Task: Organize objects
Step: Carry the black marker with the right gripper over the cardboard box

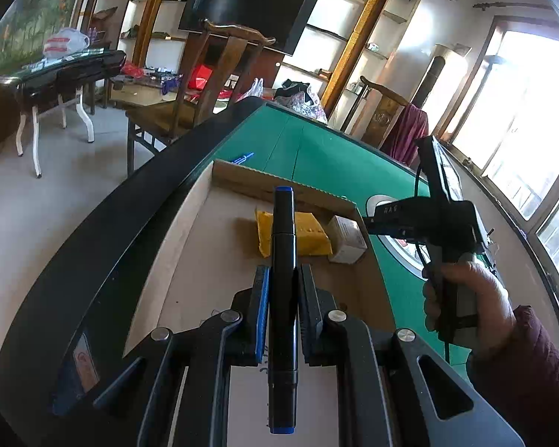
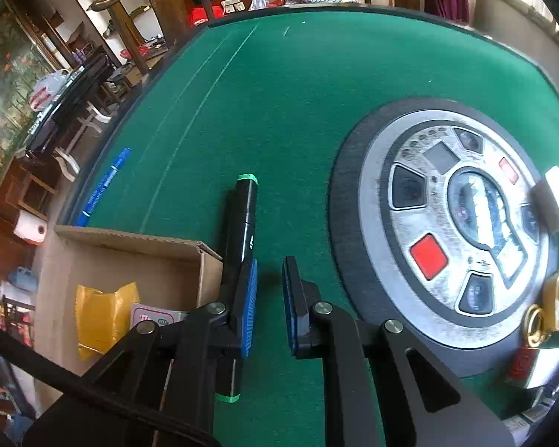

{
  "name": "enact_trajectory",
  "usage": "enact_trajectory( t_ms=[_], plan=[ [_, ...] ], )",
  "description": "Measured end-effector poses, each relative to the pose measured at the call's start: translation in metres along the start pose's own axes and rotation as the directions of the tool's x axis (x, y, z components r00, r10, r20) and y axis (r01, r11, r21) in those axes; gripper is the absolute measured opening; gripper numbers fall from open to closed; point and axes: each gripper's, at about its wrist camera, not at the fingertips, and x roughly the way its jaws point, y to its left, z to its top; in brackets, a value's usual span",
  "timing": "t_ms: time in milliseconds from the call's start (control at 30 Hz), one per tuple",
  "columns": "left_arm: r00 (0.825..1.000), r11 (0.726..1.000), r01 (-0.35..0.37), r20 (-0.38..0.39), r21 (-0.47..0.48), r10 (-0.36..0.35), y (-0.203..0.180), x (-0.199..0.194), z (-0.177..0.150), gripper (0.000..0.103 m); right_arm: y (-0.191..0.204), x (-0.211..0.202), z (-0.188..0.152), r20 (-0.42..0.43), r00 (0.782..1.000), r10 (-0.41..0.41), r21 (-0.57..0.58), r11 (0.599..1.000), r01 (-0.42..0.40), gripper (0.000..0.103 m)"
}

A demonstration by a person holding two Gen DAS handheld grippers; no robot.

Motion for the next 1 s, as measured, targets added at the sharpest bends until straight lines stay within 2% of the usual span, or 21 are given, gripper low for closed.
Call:
enact_trajectory(
  t_ms=[167,267,333,467,567,700,733,800,867,1000],
  plan=[
    [1.0,1.0,-0.001,-0.006,-0.003,0.001,0.002,0.003,0.001,0.012,0.004,0.002,-0.002,-0.008,0.999,-0.042,-0.063,0.997,0.042,0.011],
    [1.0,1.0,-0.004,-0.001,0.0,0.004,0.001,0.003,0.0,0.012,0.002,-0.001,0.0,-0.008,1.0,0.011,-0.025,1.0,-0.011,0.013],
    [1.0,1.0,-0.005,-0.002,-0.002,0.005,0.002,0.005,0.001,0.012,0.001,-0.001,0.001,-0.014,0.999,0.05,-0.002,0.999,-0.05,0.021],
    [1.0,1.0,-0.005,-0.009,-0.005,0.005,0.003,0.008,0.001,0.012,0.013,0.004,0.005,0.008,1.0,-0.026,-0.06,0.998,0.026,0.022],
    [1.0,1.0,-0.008,-0.014,-0.007,0.008,0.002,0.01,0.0,0.012,0.015,0.012,0.004,-0.026,0.997,-0.078,-0.093,0.993,0.076,0.024],
    [1.0,1.0,-0.016,-0.024,-0.011,0.015,0.0,0.014,-0.001,0.012,0.024,0.013,0.0,0.005,0.989,-0.147,-0.151,0.978,0.146,0.024],
    [0.999,1.0,-0.017,-0.029,-0.012,0.017,0.0,0.015,0.0,0.012,0.027,0.013,-0.002,0.002,0.989,-0.151,-0.17,0.974,0.149,0.014],
    [0.999,1.0,-0.021,-0.034,-0.009,0.02,-0.001,0.016,0.0,0.012,0.027,0.012,-0.006,-0.003,0.987,-0.159,-0.188,0.97,0.156,0.012],
    [0.999,1.0,-0.026,-0.032,-0.004,0.025,-0.001,0.014,0.001,0.012,0.019,0.007,-0.011,-0.002,0.99,-0.138,-0.174,0.975,0.135,0.012],
    [0.999,0.999,-0.044,-0.02,0.004,0.044,0.001,0.009,0.003,0.012,-0.015,-0.009,-0.011,0.001,1.0,-0.024,-0.049,0.998,0.024,0.012]
  ],
)
